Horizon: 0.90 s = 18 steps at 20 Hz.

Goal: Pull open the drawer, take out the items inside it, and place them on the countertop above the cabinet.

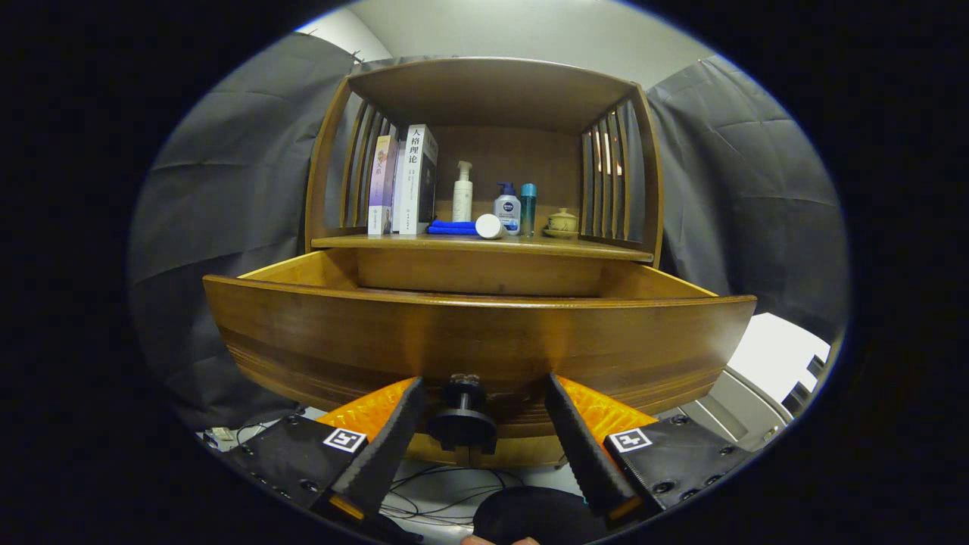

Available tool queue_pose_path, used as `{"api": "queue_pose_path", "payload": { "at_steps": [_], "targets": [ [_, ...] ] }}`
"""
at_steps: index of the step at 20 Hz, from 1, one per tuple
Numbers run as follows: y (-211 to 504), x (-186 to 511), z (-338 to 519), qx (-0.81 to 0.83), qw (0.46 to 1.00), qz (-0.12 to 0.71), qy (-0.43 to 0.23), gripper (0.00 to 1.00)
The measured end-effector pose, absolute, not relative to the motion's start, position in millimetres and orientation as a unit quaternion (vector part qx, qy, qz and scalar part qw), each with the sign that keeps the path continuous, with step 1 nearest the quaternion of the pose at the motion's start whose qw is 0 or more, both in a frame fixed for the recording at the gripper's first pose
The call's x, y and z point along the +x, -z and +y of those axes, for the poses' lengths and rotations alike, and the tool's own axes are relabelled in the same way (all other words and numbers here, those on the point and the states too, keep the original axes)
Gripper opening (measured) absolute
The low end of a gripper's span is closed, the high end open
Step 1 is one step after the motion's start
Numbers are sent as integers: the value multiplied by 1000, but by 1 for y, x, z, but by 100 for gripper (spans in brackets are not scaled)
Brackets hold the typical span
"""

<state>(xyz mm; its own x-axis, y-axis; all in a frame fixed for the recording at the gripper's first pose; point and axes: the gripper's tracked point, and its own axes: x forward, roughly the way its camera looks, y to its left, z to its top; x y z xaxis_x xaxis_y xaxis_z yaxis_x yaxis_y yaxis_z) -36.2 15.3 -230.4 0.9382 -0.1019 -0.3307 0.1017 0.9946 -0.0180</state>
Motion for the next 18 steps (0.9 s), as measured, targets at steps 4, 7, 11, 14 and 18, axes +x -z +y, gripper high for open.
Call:
{"api": "queue_pose_path", "payload": {
  "at_steps": [4, 7, 11, 14, 18],
  "targets": [
    [230, -25, 17, -5, 986, 155, 55, 100],
    [230, -10, 16, 0, 987, 153, 55, 100],
    [226, 20, 13, 1, 988, 145, 58, 100],
    [228, 41, 14, 22, 987, 148, 63, 100],
    [230, 63, 16, 21, 986, 151, 72, 100]
  ]
}}
